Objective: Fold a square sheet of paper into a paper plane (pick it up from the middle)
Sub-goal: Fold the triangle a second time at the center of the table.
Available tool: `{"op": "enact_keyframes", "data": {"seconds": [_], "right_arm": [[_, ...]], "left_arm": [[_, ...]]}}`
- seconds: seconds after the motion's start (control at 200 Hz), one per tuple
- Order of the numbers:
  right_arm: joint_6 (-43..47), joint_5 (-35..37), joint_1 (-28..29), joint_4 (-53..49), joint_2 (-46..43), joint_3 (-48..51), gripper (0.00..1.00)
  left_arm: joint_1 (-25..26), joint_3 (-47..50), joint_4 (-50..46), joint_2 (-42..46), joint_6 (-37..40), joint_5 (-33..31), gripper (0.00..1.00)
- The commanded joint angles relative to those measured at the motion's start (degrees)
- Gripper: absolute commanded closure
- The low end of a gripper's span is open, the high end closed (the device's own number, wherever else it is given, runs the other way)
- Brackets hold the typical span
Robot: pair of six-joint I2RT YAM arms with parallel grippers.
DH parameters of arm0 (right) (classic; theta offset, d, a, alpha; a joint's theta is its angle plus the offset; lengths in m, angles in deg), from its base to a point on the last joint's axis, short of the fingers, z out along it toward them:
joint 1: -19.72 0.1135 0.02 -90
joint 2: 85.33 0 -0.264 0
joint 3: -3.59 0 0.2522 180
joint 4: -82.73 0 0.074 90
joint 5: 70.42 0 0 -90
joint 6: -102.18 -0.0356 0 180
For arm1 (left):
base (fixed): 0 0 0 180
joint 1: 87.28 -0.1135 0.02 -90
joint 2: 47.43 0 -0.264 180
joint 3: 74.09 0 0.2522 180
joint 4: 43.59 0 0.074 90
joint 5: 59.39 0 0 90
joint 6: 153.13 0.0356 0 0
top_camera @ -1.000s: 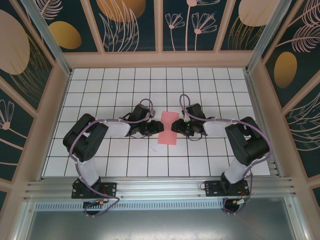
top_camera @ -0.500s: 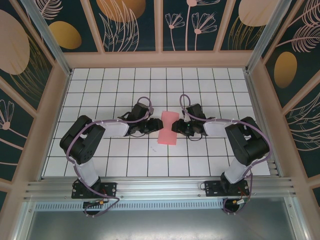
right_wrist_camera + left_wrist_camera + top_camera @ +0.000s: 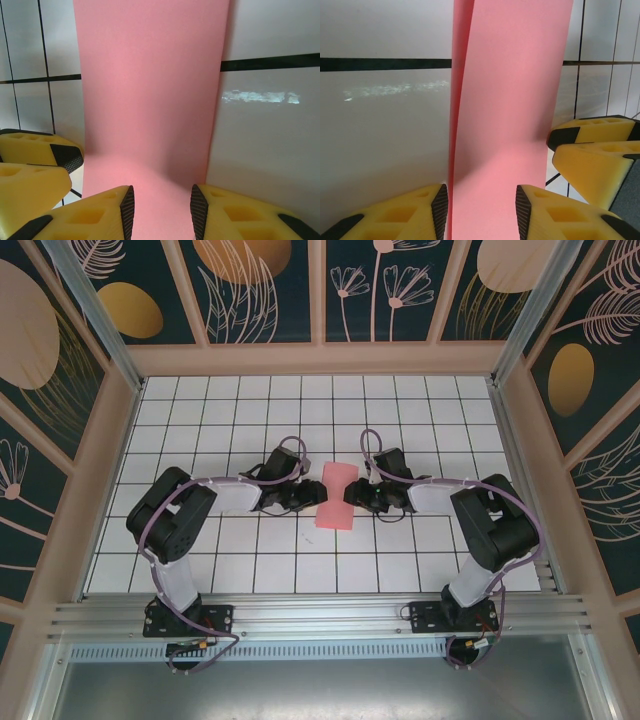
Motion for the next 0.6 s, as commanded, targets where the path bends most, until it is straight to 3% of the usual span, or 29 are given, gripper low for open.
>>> {"op": "enact_keyframes", "data": {"seconds": [0.0, 0.24, 0.595], "right_arm": [[-0.3, 2.3, -0.5, -2.1, 1.5, 2.2, 0.61], [-0.2, 2.2, -0.5, -2.2, 1.4, 2.1, 0.61], [-0.2, 2.4, -0.4, -2.2, 1.5, 2.1, 0.62]], "left_arm": [[0.8, -1.0, -1.5, -1.0, 1.0, 2.0, 0.59], [0.9, -1.2, -0.5, 0.0, 0.7, 2.5, 0.62], [0.9, 0.7, 1.3, 2.9, -0.8, -0.5, 0.61]]}}
